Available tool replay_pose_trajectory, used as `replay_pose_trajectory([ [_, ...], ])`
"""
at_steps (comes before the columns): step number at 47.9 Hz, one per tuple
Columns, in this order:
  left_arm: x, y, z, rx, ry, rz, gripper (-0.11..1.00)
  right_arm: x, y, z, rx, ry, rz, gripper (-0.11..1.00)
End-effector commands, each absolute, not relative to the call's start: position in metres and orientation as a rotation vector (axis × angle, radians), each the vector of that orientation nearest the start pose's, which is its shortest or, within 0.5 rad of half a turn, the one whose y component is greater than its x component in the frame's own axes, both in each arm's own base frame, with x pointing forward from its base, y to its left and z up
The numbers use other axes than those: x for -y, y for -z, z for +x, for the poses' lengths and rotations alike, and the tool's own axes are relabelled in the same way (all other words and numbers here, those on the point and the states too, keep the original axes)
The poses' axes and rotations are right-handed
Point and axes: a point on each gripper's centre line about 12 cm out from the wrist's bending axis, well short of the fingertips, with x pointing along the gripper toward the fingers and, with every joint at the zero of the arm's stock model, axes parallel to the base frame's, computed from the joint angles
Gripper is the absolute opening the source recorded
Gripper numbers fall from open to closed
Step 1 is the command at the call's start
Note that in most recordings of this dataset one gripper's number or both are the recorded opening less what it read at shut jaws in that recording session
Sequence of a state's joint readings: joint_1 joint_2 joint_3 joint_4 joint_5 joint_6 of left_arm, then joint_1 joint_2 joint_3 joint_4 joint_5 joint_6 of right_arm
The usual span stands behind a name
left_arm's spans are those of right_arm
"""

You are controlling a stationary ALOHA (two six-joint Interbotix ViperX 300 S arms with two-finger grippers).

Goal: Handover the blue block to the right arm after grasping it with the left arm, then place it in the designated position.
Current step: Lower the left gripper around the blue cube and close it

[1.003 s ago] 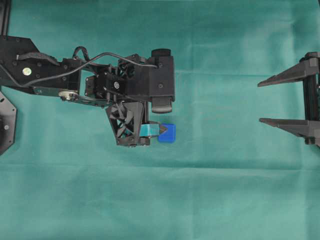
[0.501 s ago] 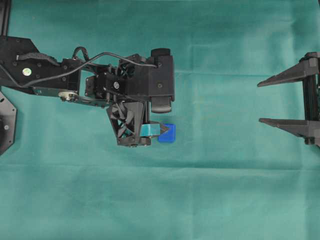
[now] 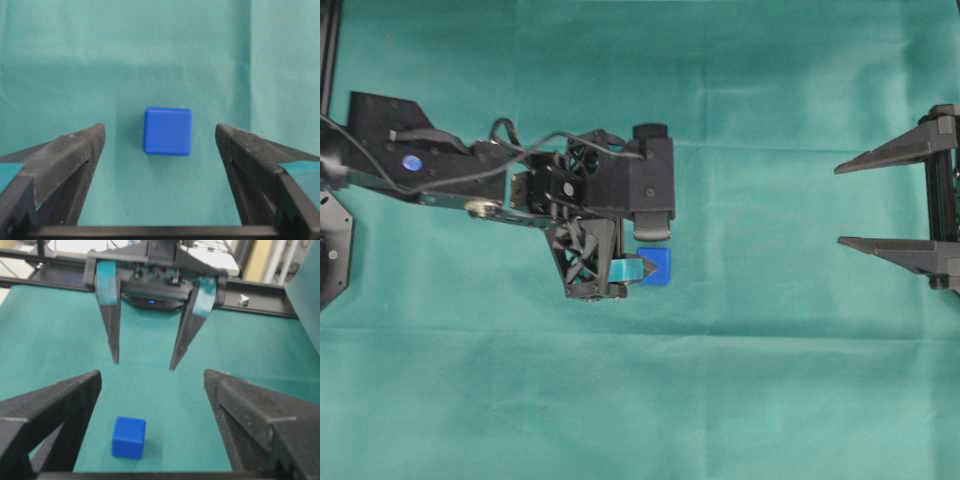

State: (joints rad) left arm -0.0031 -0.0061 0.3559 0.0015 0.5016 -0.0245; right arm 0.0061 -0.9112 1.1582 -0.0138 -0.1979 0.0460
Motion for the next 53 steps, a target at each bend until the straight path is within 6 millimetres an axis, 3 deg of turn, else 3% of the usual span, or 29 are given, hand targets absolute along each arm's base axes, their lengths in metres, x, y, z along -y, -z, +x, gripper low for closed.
replay_pose_trajectory([
  [1, 0.0, -0.234, 0.421, -0.828, -0.009, -0.018, 1.0, -0.002, -0.288, 0.211, -0.026, -0.009, 0.031, 0.94],
  [19, 0.001, -0.189, 0.428, -0.848, -0.007, -0.017, 1.0, -0.002, -0.289, 0.211, -0.026, -0.008, 0.032, 0.94],
  [34, 0.007, -0.174, 0.433, -0.848, 0.006, -0.011, 1.0, -0.002, -0.288, 0.211, -0.026, -0.01, 0.031, 0.94],
  [53, 0.007, -0.14, 0.436, -0.899, 0.005, -0.011, 1.0, -0.002, -0.288, 0.211, -0.028, -0.009, 0.031, 0.94],
])
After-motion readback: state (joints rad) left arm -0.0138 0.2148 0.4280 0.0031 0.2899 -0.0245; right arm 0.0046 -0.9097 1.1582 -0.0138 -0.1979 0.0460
